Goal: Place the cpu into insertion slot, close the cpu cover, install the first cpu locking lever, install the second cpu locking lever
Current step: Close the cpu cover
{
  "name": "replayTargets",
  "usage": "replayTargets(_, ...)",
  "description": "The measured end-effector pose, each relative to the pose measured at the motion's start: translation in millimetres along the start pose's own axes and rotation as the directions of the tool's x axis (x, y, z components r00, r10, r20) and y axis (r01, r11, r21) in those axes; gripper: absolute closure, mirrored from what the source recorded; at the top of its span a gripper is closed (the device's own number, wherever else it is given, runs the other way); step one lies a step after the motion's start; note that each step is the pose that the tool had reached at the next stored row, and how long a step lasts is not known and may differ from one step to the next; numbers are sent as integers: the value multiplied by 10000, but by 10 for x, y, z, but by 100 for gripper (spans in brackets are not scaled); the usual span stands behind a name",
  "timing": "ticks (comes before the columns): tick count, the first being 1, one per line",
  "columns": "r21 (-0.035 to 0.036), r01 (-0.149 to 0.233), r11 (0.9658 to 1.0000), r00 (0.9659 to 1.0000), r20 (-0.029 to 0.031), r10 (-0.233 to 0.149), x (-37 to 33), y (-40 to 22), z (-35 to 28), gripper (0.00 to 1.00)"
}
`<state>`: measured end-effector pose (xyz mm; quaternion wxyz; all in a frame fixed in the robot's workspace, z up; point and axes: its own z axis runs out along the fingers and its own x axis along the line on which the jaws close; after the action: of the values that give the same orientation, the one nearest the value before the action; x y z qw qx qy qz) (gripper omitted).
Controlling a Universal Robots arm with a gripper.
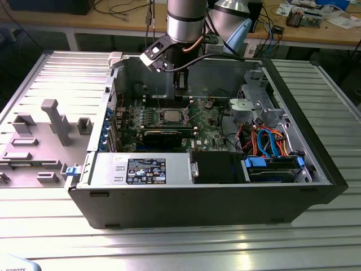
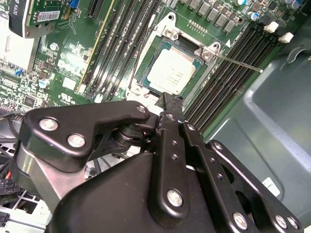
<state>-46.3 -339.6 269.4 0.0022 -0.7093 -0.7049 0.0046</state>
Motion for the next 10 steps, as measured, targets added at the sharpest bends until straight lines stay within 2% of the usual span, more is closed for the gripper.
replayTargets(10, 0, 1, 10000, 10000, 15, -1, 0, 7, 0, 89)
